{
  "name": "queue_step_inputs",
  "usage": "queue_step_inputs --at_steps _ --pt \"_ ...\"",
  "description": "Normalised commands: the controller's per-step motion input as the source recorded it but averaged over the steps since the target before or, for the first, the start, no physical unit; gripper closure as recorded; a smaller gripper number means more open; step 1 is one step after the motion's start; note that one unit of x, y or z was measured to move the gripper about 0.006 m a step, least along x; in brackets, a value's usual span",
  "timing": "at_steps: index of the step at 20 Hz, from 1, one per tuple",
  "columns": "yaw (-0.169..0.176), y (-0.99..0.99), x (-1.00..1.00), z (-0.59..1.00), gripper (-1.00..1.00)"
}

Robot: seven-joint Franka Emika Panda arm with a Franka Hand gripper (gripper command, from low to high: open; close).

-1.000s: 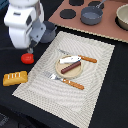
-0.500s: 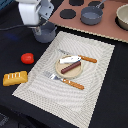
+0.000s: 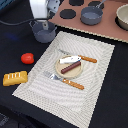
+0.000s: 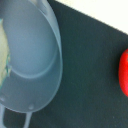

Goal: Interact with the objects in diverse but meaningful ways.

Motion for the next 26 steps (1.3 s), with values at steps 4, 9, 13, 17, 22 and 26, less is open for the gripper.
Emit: queue_step_inputs --at_steps 4,9,13,17,22,26 --pt "-0.057 0.46 0.83 0.62 -1.00" --pt "-0.090 0.27 0.81 0.33 -1.00" --pt "-0.096 0.24 0.81 0.34 -1.00" --pt "-0.058 0.34 0.83 0.40 -1.00" --pt "-0.035 0.40 0.82 0.39 -1.00" --pt "-0.007 0.58 0.74 0.34 -1.00"
